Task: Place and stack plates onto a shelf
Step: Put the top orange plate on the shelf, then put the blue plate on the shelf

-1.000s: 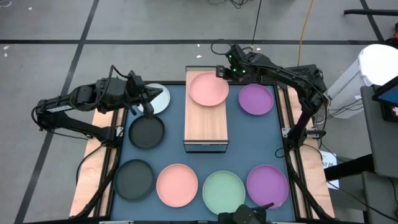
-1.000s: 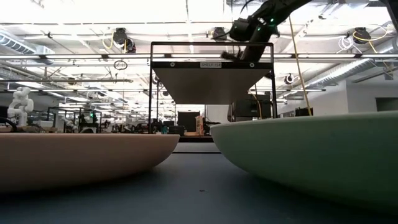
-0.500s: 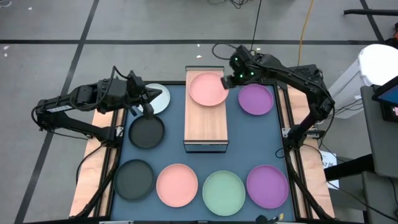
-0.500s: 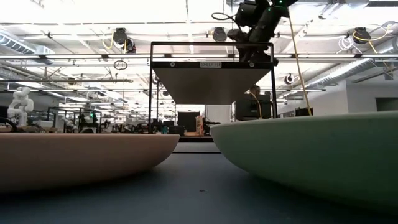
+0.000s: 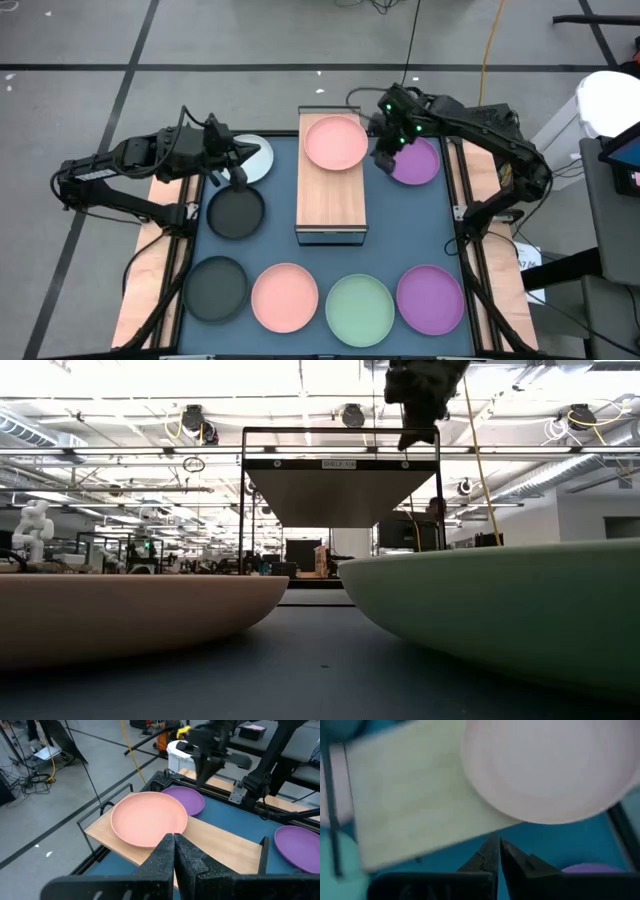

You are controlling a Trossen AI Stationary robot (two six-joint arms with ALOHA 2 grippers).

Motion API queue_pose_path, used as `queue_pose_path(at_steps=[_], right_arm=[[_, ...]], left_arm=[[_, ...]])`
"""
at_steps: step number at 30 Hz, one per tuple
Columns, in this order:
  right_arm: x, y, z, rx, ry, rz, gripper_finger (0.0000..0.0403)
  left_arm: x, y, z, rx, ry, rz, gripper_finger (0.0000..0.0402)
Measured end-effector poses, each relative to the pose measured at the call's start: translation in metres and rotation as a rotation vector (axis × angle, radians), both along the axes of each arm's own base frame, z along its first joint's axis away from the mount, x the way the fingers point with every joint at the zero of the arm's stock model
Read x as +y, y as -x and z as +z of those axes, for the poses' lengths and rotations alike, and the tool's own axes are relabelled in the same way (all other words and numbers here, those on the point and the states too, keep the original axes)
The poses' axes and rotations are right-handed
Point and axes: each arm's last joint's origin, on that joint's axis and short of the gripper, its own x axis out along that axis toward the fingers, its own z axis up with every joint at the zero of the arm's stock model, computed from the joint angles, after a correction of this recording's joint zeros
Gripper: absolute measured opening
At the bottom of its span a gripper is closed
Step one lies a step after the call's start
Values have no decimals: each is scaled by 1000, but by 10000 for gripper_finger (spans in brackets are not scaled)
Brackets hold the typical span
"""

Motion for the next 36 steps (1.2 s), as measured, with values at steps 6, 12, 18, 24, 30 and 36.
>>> queue_pose_path(at_steps=[6,12,18,24,30,36], right_arm=[[1,-8,-39,2,108,160,0],[-5,-16,-61,-71,194,153,0],[-5,-16,-70,-70,199,161,0],[-7,-20,-72,-121,217,135,0],[-8,-21,-71,-140,213,112,0],[2,-6,-51,-184,173,29,0]], left_arm=[[8,4,-4,35,22,85,4],[15,6,-7,56,40,137,4],[20,7,-7,56,42,159,4],[28,5,-9,73,39,198,4],[47,-10,-21,146,54,277,4],[66,-23,-43,292,115,344,4]])
